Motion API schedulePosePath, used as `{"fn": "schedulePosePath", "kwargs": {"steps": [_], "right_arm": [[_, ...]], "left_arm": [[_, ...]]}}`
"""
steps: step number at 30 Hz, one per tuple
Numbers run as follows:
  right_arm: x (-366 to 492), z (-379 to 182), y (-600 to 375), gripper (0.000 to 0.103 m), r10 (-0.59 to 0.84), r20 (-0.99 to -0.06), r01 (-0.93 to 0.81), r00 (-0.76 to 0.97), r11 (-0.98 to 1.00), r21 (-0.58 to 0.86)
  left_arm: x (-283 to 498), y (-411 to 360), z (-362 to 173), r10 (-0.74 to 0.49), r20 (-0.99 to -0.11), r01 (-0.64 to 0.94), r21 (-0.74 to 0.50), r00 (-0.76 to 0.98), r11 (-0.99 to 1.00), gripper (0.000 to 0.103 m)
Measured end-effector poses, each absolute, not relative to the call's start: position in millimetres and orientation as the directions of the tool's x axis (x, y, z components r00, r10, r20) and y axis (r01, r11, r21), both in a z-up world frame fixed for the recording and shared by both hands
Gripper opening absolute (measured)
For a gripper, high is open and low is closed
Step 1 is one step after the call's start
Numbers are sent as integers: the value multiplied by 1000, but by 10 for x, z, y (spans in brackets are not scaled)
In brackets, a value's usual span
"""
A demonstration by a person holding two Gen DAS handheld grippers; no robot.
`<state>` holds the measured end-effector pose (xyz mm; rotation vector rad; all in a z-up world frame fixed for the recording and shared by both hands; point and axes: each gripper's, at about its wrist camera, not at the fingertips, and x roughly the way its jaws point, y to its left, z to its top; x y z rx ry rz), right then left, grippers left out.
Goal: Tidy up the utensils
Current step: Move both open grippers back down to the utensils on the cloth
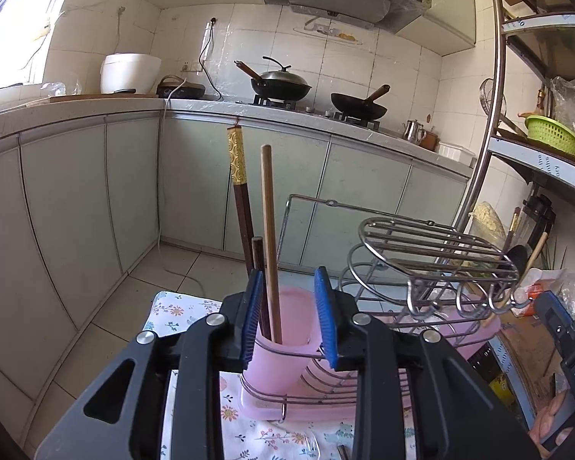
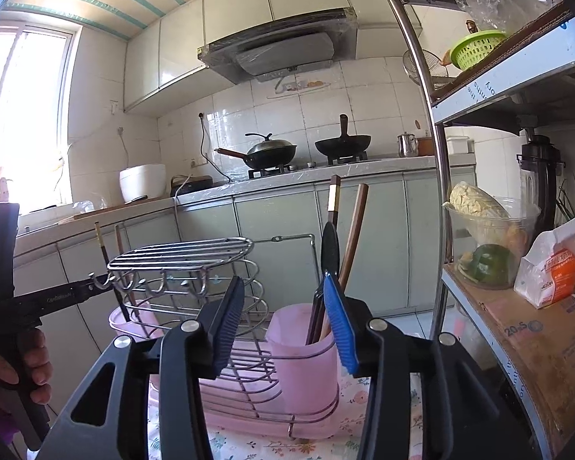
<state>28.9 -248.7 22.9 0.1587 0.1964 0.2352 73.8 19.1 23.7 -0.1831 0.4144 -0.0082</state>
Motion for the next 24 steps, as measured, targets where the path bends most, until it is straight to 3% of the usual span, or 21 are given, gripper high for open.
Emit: {"fn": "schedulePosePath", "kwargs": {"steps": [24], "right_arm": [[-135,20,-2346,43,330,-317,-259,889,934,248]], "left_arm": [[124,152,123,-113,-438,13,-223,892,975,28]]}}
